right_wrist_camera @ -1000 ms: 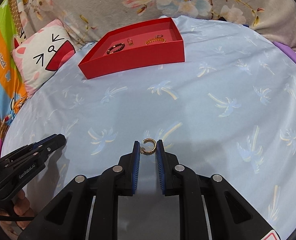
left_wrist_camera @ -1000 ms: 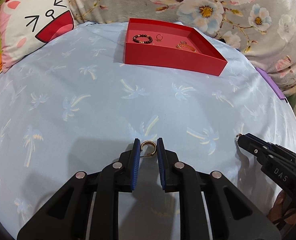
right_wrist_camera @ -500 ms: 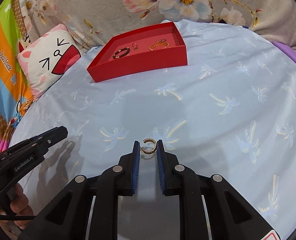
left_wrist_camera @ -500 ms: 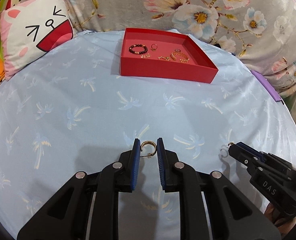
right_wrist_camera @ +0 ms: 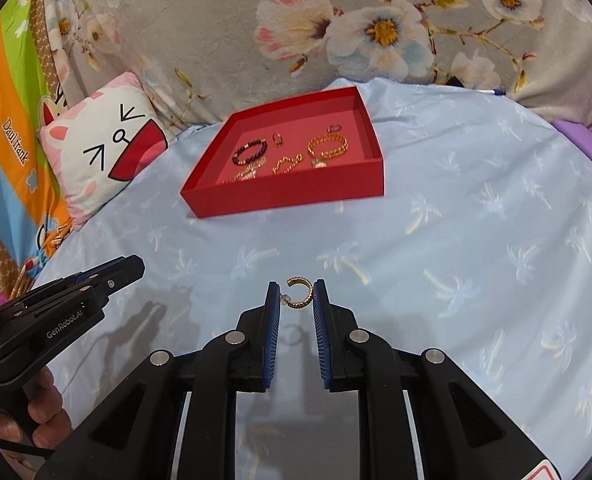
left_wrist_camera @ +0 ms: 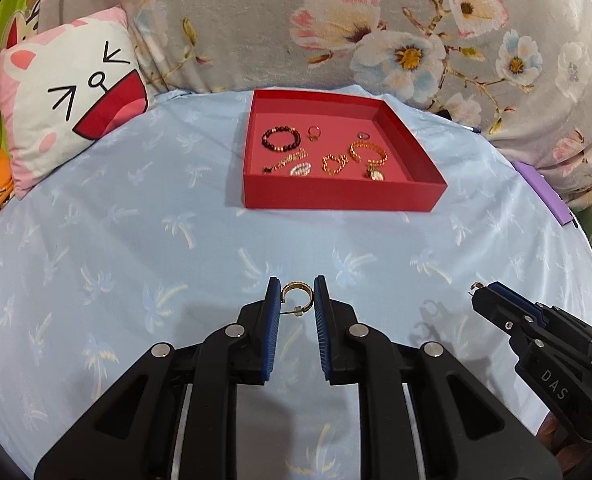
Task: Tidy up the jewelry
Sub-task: 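Carry both hoop earrings over the red box and lower them, then open both tools to drop the earrings into the box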
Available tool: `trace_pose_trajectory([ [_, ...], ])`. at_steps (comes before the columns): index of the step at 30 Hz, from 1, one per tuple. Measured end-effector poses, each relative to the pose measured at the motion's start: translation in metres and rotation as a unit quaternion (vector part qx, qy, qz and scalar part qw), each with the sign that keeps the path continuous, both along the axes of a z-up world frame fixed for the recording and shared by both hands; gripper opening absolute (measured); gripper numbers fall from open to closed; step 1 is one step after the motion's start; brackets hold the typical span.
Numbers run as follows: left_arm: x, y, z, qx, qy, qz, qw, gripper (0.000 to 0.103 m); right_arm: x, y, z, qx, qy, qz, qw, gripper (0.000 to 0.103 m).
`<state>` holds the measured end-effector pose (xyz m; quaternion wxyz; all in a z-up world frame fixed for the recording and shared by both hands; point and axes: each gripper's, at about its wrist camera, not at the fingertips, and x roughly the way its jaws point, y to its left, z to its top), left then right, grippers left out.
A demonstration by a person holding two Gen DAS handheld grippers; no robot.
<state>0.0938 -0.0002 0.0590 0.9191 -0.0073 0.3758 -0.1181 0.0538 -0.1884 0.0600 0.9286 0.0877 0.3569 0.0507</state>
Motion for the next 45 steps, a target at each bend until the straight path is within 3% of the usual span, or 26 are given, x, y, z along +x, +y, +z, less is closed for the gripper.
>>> trace_pose_trajectory([
  [13,0.058,-0.02,0.039,0.008,-0.044,-0.004,0.999,0.016,0.066,-0.013,0.041,0.003,-0.038,0.011,0.999,0.015],
  [24,0.132,-0.027,0.053,0.006,-0.048,0.01,0.9988,0.016,0.151,-0.022,0.066,0.003,-0.047,0.014,0.999,0.015],
  [35,0.195,-0.045,0.05,0.029,-0.052,0.017,0.9981,0.016,0.226,-0.027,0.062,0.01,-0.026,0.013,1.0,0.015],
  [45,0.222,-0.053,0.042,0.037,-0.049,0.019,0.998,0.016,0.26,-0.031,0.054,0.007,-0.016,0.011,1.0,0.015],
])
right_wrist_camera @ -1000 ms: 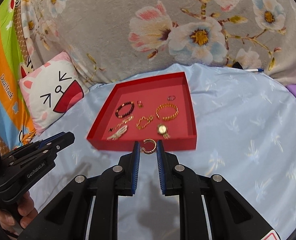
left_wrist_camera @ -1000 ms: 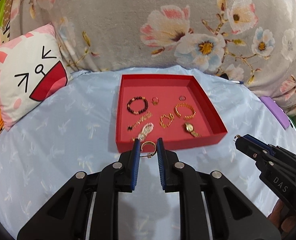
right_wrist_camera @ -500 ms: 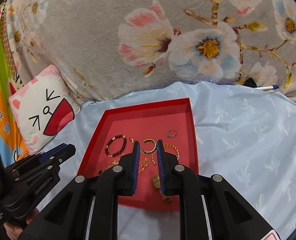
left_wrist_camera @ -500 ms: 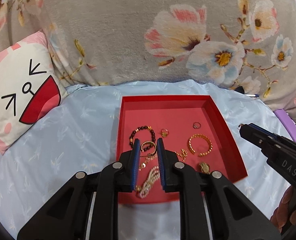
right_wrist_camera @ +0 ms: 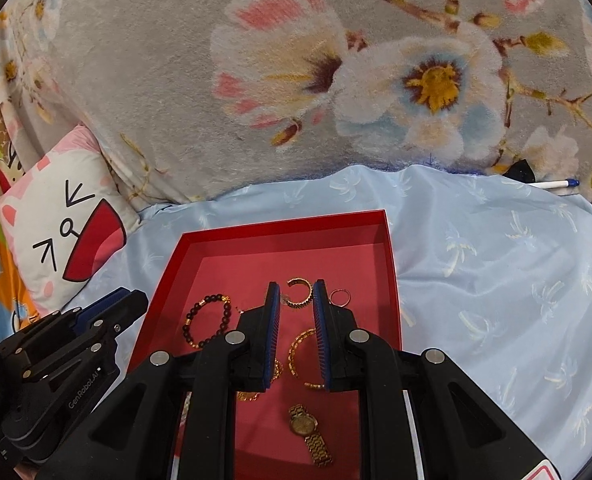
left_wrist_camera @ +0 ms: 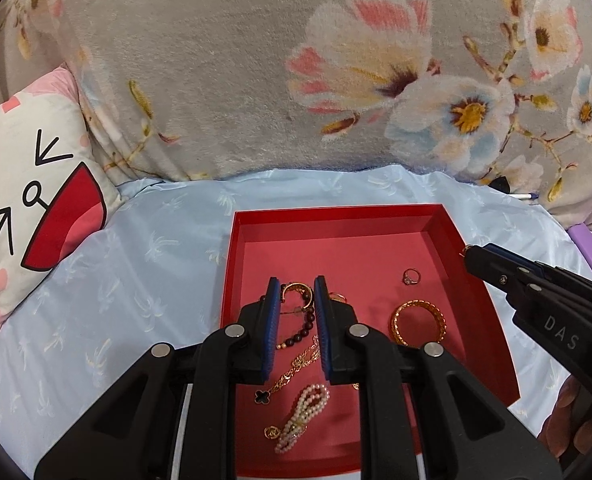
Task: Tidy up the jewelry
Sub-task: 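Open both tools to drop the earrings into the box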
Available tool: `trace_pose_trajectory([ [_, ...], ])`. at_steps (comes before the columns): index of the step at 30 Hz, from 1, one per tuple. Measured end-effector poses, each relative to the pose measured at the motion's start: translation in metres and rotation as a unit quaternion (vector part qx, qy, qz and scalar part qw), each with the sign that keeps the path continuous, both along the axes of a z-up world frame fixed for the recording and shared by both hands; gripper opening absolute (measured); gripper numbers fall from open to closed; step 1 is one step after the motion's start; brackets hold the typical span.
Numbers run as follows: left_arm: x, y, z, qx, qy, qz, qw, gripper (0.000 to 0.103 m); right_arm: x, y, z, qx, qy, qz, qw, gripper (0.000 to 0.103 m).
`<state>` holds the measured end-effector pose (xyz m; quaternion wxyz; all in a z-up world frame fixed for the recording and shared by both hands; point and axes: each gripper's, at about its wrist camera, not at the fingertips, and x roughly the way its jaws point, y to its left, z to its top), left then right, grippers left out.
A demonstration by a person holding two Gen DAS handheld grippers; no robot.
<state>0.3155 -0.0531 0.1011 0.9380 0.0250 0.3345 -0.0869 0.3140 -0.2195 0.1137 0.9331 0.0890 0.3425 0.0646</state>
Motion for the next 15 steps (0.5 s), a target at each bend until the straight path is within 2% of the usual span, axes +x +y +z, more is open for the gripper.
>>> trace_pose_trajectory([
  [15,0.027,-0.006,-0.013,0.0,0.008,0.002,1.0,0.016,0.026,0.005,-0.016,-0.021,0.011,0.005,1.0,0.015],
])
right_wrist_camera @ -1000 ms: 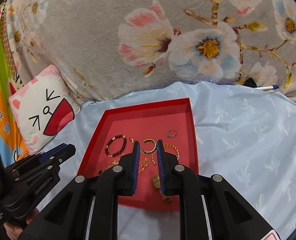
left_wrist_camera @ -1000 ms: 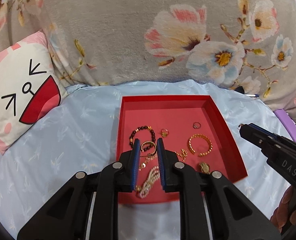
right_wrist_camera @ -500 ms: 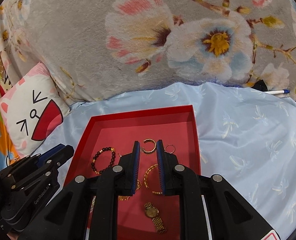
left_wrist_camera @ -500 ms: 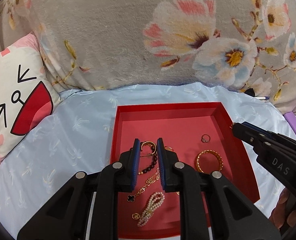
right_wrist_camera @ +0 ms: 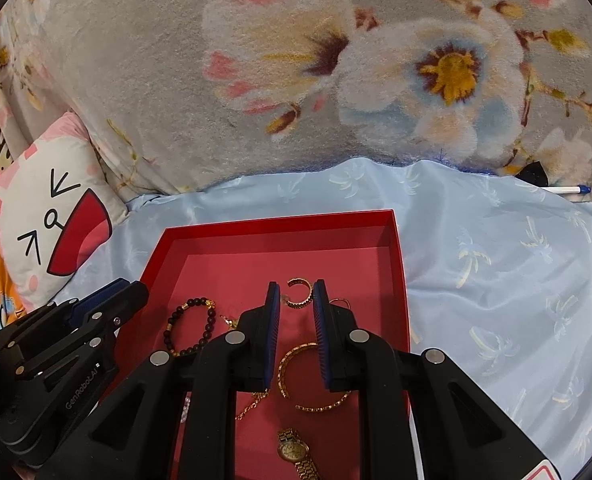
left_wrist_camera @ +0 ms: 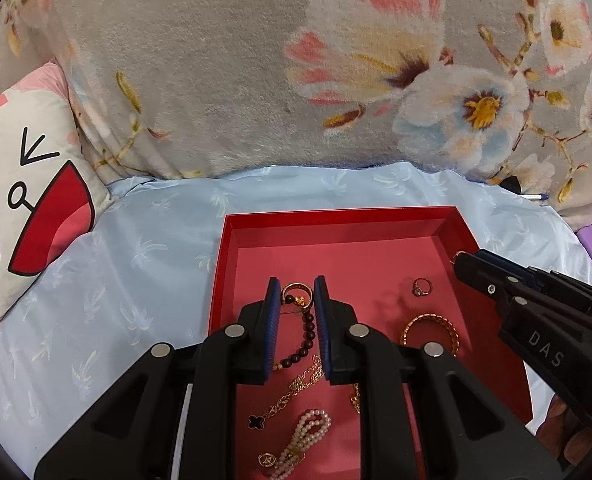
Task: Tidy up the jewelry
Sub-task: 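Open both tools to drop the earrings into the box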
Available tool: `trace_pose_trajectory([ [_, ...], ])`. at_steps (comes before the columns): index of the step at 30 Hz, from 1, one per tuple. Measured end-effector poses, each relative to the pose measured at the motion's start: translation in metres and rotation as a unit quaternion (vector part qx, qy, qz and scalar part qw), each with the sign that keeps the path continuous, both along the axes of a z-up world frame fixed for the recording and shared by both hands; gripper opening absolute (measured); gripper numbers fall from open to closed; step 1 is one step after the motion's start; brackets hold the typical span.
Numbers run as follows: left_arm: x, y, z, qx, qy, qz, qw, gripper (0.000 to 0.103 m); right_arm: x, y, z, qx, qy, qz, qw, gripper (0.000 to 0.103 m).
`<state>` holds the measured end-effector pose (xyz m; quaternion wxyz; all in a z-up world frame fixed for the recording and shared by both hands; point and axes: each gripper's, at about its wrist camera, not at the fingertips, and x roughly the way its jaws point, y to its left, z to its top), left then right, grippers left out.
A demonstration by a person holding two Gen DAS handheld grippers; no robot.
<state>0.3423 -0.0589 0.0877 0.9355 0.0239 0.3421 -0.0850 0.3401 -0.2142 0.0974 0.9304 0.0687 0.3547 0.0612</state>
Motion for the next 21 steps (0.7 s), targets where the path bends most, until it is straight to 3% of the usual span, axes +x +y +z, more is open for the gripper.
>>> trace_pose_trajectory([
  [21,0.02,-0.004,-0.016,0.001,0.008,-0.001,1.0,0.017,0.017,0.009,-0.02,-0.019,0.016,0.002,1.0,0.016],
])
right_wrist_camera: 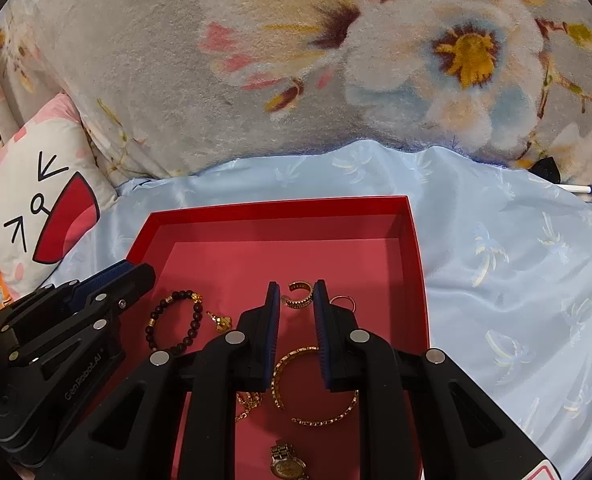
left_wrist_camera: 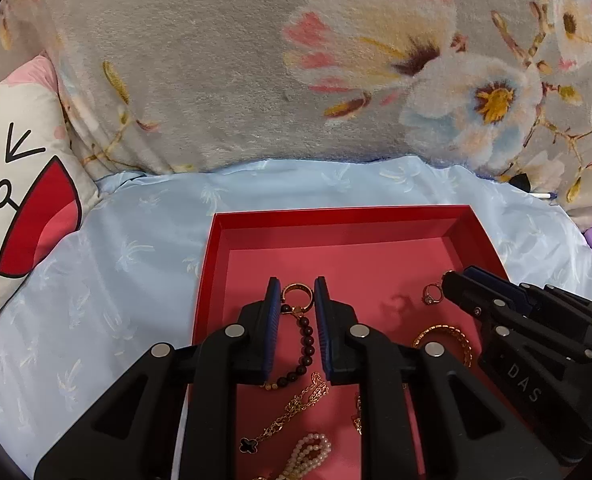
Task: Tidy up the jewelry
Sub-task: 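Open both tools to drop the earrings into the box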
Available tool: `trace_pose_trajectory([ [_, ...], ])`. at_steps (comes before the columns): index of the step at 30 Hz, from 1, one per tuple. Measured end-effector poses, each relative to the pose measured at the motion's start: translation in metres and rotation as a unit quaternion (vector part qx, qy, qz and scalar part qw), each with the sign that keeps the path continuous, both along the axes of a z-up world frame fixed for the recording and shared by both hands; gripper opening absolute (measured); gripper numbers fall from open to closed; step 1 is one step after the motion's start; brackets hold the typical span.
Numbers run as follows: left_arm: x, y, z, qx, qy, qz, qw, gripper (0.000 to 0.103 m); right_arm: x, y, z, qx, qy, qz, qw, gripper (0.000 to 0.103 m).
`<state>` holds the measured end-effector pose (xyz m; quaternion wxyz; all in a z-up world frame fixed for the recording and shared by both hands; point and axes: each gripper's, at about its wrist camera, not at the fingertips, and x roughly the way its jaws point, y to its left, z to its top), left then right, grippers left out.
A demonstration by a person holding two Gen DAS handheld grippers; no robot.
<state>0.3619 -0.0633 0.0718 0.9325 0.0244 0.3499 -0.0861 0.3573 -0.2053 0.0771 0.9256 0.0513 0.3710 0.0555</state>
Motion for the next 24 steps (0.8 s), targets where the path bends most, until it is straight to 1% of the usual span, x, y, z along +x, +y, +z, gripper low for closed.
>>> trace_pose_trajectory([
  [7,0.008,-0.003,-0.004,-0.002,0.003,0.004,1.0,0.017,0.002,0.001,-0.001,-0.003,0.001,-0.002,1.0,0.016],
  [10,0.01,-0.002,-0.006,-0.006,0.007,0.002,1.0,0.017,0.003,0.001,-0.001,-0.004,-0.001,-0.001,1.0,0.02],
  [11,0.011,-0.002,-0.006,-0.005,0.007,0.004,1.0,0.019,0.003,0.001,-0.001,-0.006,-0.001,-0.004,1.0,0.022],
  [12,0.011,-0.002,-0.007,-0.005,0.008,0.006,0.9999,0.029,0.003,0.001,-0.001,-0.005,-0.002,-0.003,1.0,0.023],
  [13,0.011,-0.002,-0.008,-0.003,0.008,0.01,0.9999,0.049,0.003,0.001,-0.001,-0.005,-0.003,-0.004,1.0,0.027],
  [14,0.011,-0.001,-0.007,0.001,0.002,0.019,0.9998,0.055,0.002,0.0,0.0,-0.006,-0.006,-0.006,1.0,0.032],
  [15,0.01,-0.001,-0.006,0.002,-0.004,0.022,0.9997,0.057,0.001,0.0,0.0,-0.005,-0.008,-0.007,1.0,0.034],
  [17,0.009,0.001,-0.005,-0.002,-0.004,0.022,0.9997,0.057,-0.002,-0.002,0.001,-0.004,-0.012,-0.009,1.0,0.036],
  [24,-0.001,0.012,0.003,-0.012,-0.009,0.027,0.9995,0.057,-0.015,-0.008,0.0,0.006,-0.012,-0.016,1.0,0.037],
])
